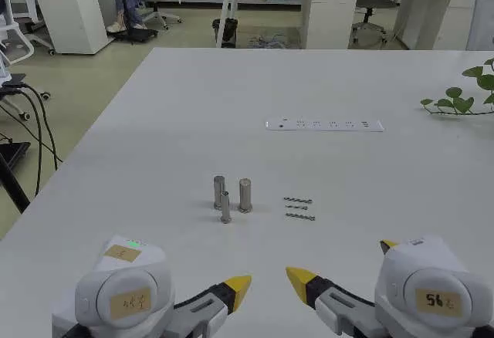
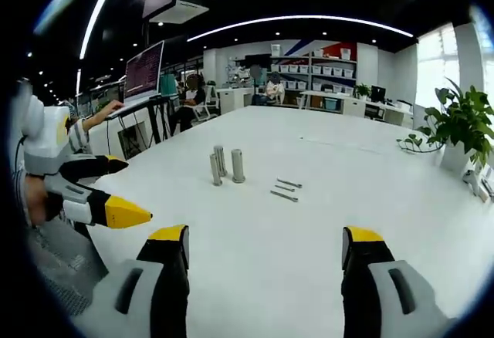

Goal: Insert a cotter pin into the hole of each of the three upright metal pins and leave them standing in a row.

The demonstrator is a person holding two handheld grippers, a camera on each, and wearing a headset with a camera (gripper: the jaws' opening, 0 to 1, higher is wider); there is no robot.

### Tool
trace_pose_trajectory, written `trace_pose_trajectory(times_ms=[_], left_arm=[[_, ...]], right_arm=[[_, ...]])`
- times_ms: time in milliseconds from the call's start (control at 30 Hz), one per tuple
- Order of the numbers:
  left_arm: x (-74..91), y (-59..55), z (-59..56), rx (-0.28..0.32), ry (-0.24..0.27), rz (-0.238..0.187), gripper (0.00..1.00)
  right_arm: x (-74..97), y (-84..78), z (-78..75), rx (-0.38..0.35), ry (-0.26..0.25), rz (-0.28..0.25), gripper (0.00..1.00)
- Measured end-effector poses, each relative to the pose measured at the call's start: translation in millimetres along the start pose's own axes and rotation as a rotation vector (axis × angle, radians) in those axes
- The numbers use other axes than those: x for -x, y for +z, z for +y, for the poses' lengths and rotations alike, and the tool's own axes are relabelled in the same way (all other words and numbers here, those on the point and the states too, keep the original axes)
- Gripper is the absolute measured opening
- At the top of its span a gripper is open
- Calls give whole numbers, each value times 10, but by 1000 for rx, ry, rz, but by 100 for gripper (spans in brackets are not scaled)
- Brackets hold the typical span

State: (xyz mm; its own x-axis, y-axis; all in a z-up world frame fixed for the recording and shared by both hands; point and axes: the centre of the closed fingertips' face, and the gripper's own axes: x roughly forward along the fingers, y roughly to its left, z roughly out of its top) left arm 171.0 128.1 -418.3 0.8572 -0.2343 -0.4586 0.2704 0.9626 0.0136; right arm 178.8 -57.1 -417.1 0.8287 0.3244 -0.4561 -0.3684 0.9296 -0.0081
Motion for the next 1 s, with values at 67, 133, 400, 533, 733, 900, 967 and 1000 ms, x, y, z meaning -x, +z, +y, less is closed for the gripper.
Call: trace_pose_trajectory(times_ms=[67,133,400,533,733,900,967,1000], left_arm=[[1,-2,-2,-2,0,1,95],[2,-4,0,-4,0,3,95],[-3,-9,-5,-6,-1,8,95],[-4,-10,0,-8,-1,10,95],[0,-15,6,-9,0,12,94],[3,-24,15,-9,3,16,94],[3,-17,10,-9,1,13,94],[2,-9,4,-10,-1,12,94]], right_arm=[[-1,0,1,0,1,0,79],[-1,-4,2,2,1,1,78],[-3,-14,7,7,4,8,79],[-6,-13,10,10,4,10,78],[-9,-20,16,5,7,11,78],[-15,-35,19,2,10,18,78],[-14,-31,24,3,12,16,78],[-15,-19,26,6,12,14,78]])
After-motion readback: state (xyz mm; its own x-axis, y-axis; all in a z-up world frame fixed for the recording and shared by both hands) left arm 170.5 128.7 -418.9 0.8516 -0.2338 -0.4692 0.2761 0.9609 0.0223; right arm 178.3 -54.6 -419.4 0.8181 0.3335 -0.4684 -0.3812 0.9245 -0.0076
